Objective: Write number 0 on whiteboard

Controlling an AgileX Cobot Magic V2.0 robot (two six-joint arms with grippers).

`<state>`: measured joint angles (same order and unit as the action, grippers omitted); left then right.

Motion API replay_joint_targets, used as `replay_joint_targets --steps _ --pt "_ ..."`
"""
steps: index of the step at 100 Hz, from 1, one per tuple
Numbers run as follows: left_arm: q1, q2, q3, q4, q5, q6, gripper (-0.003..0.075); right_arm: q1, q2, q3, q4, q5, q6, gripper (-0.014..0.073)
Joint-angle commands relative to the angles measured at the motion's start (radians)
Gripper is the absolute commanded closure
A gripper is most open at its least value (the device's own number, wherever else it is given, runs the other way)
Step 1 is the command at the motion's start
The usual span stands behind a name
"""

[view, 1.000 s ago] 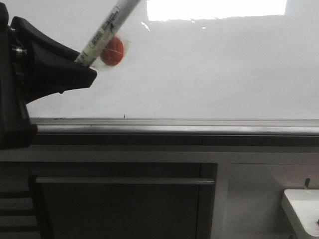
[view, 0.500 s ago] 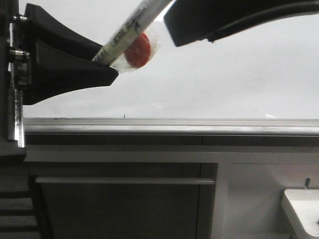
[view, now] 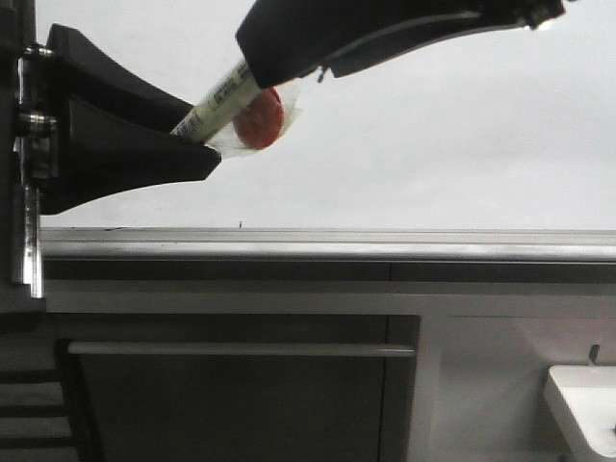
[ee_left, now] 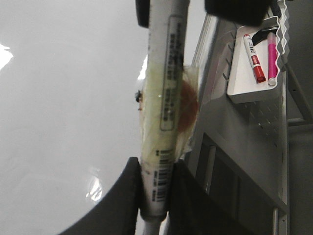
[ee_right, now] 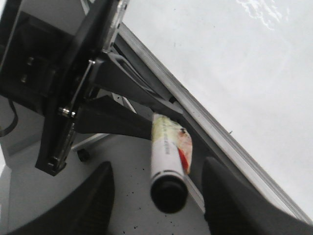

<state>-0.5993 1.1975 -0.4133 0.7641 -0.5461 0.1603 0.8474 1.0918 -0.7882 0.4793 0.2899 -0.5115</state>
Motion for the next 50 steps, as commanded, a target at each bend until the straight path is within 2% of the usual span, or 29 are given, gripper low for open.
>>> replay_joint_targets --steps 1,19,24,31,40,50 --pt "-0.006 -0.015 -0.023 -0.027 -0.063 -0.006 0.0741 0.018 -0.014 -0.036 -0.005 -0.097 -0.015 0.0233" --pt "-0.006 -0.015 -0.023 -0.025 -0.063 -0.006 0.0741 0.020 -0.004 -0.036 -0.005 -0.095 -0.015 0.0236" --pt "-0.006 -0.015 -0.023 -0.025 -0.063 -0.006 0.0741 0.020 0.007 -0.036 -0.005 -0.093 -0.015 0.0270" --pt "-0.006 -0.015 -0.023 -0.025 -0.063 -0.006 0.0741 0.020 0.019 -0.036 -0.005 -0.093 -0.015 0.0396" --pt "-0.006 -0.015 -0.023 -0.032 -0.063 -0.006 0.0741 0.018 0.032 -0.036 -0.005 -0.093 -0.015 0.0657" --pt "-0.006 -0.015 -0.023 -0.070 -0.067 -0.006 0.0725 0.017 0.037 -0.036 -0.005 -0.093 -0.015 0.0660"
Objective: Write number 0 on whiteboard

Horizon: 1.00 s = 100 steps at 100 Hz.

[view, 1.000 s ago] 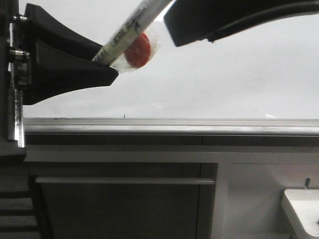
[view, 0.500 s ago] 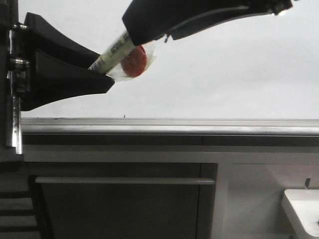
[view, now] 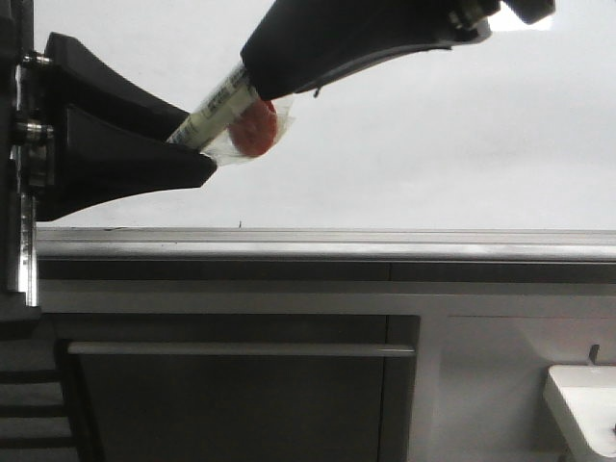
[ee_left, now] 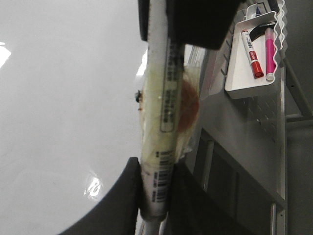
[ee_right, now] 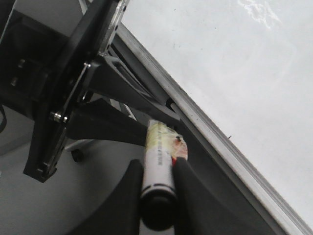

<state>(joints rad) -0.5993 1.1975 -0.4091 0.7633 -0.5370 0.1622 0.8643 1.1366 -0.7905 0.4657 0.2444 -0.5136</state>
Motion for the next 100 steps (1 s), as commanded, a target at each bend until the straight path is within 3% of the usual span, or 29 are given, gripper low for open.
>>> replay_joint_targets --steps 1,8,27,34,46,57,66,73,84,100 --pt "-0.006 -0.015 -0.027 -0.072 -0.076 -0.008 0.0720 0.000 -0.008 -0.033 0.009 -0.048 -0.013 0.0660" --pt "-0.006 -0.015 -0.027 -0.093 -0.084 -0.008 0.0633 0.000 -0.008 -0.033 0.009 -0.050 -0.013 0.0660" --pt "-0.004 -0.024 -0.027 -0.197 -0.112 -0.008 0.0258 -0.007 -0.008 -0.033 0.009 -0.058 -0.013 0.0660" --pt "-0.004 -0.043 -0.027 -0.222 -0.105 -0.008 0.0211 -0.027 -0.008 -0.032 0.009 -0.057 -0.013 0.0660" --pt "-0.004 -0.108 -0.027 -0.225 -0.079 -0.008 0.0211 -0.078 -0.008 -0.030 0.009 -0.052 -0.013 0.0660" --pt "-0.002 -0.197 -0.027 -0.277 0.006 -0.008 0.0242 -0.126 -0.015 -0.030 0.009 -0.050 -0.013 0.0660" --pt "0.000 -0.273 -0.027 -0.379 0.120 -0.008 0.0323 -0.164 -0.030 -0.030 0.009 -0.025 -0.013 0.0660" --pt "0.000 -0.326 -0.027 -0.473 0.199 -0.008 0.0447 -0.183 -0.042 -0.030 0.009 -0.003 -0.013 0.0660" --pt "0.012 -0.380 -0.027 -0.524 0.258 -0.008 0.0744 -0.190 -0.051 -0.030 0.009 -0.005 -0.013 0.0660" --pt "0.057 -0.394 -0.027 -0.547 0.241 -0.006 0.0741 -0.190 -0.039 -0.030 0.015 -0.010 -0.013 0.0660"
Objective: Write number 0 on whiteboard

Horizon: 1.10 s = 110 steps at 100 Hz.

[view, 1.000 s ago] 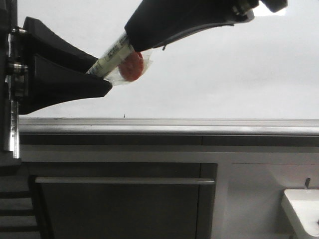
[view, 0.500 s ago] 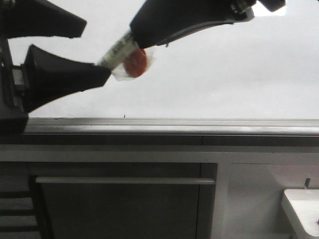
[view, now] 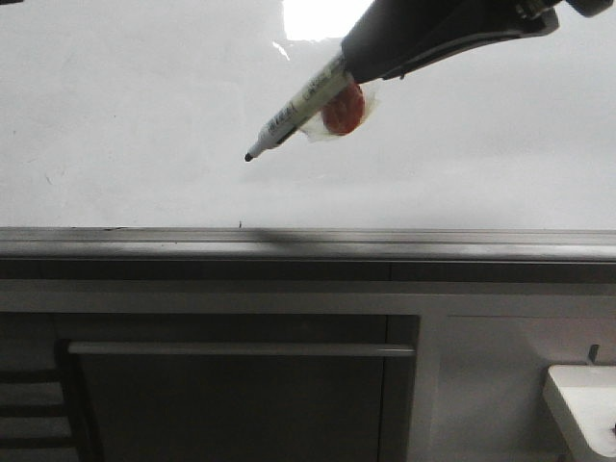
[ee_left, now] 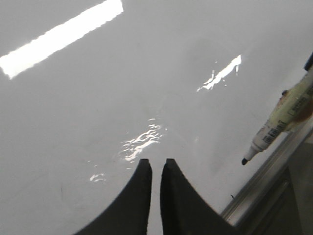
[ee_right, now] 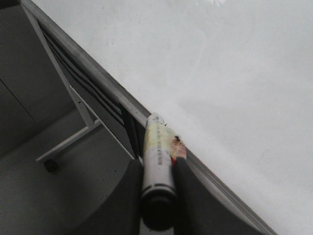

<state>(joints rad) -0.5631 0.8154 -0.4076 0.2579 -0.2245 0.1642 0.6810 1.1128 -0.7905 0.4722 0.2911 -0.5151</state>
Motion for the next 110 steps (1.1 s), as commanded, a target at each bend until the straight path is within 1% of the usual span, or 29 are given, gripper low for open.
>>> replay_joint_targets --steps 1,22,40,63,85,92,110 --pt "0.024 -0.012 -0.028 -0.042 -0.072 -0.007 0.0741 -0.007 -0.014 -0.030 0.009 -0.052 -0.012 0.0660" --pt "0.073 -0.012 -0.028 -0.067 -0.074 -0.007 0.0741 -0.007 0.019 -0.034 0.009 -0.119 -0.012 0.0660" --pt "0.074 -0.012 -0.028 -0.067 -0.090 -0.007 0.0741 -0.007 0.088 -0.084 0.002 -0.120 -0.012 0.0660" --pt "0.074 -0.012 -0.028 -0.067 -0.125 -0.009 0.0741 -0.007 0.164 -0.160 -0.020 -0.155 -0.012 0.0660" --pt "0.074 -0.012 -0.028 -0.067 -0.125 -0.009 0.0741 -0.009 0.218 -0.221 -0.032 -0.185 -0.012 0.0660" --pt "0.074 -0.012 -0.028 -0.067 -0.125 -0.009 0.0741 -0.022 0.227 -0.245 -0.039 -0.187 -0.012 0.0660" --pt "0.074 -0.012 -0.028 -0.067 -0.125 -0.009 0.0741 -0.097 0.222 -0.299 -0.041 -0.174 -0.012 0.0659"
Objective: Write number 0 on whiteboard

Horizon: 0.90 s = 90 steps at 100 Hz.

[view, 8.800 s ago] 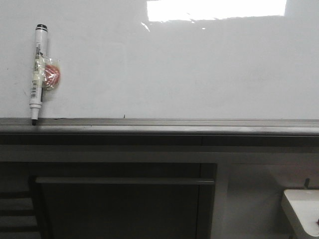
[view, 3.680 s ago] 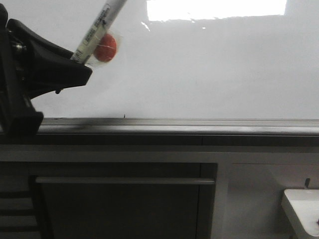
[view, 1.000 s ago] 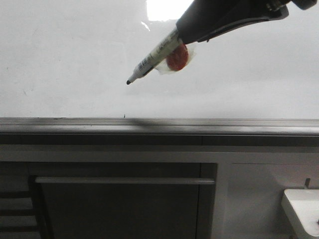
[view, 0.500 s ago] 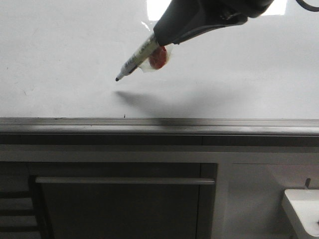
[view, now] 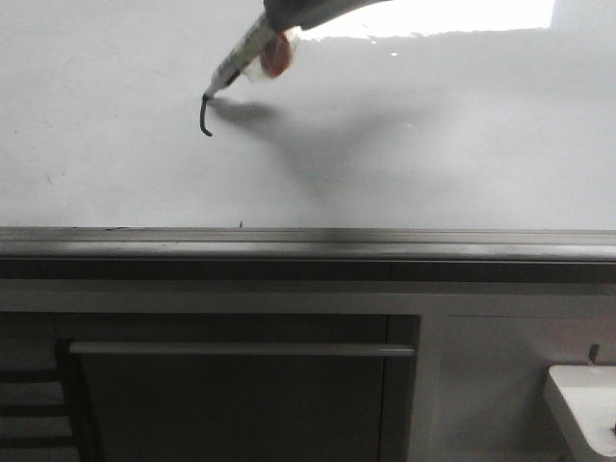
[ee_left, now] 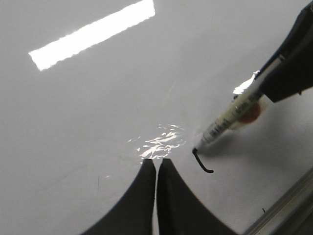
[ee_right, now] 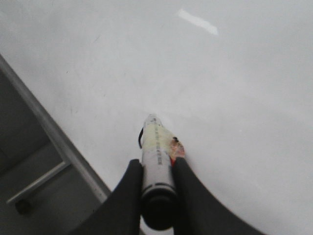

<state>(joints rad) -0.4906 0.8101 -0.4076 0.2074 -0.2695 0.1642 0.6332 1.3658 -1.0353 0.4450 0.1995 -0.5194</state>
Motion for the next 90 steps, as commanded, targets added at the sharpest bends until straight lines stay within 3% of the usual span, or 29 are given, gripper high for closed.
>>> replay_joint_targets --steps 1,41,90 --pt "0.001 -0.007 -0.028 -0.017 -0.080 -0.009 0.0741 -0.052 -0.031 -0.058 -0.014 -0.078 -0.007 0.0659" --pt "0.001 -0.007 -0.028 -0.017 -0.080 -0.009 0.0741 -0.121 -0.077 -0.059 -0.014 0.178 -0.007 0.0639" --pt "0.001 -0.007 -0.028 -0.017 -0.100 -0.009 0.0741 -0.029 0.011 -0.056 -0.012 0.143 -0.007 0.0640"
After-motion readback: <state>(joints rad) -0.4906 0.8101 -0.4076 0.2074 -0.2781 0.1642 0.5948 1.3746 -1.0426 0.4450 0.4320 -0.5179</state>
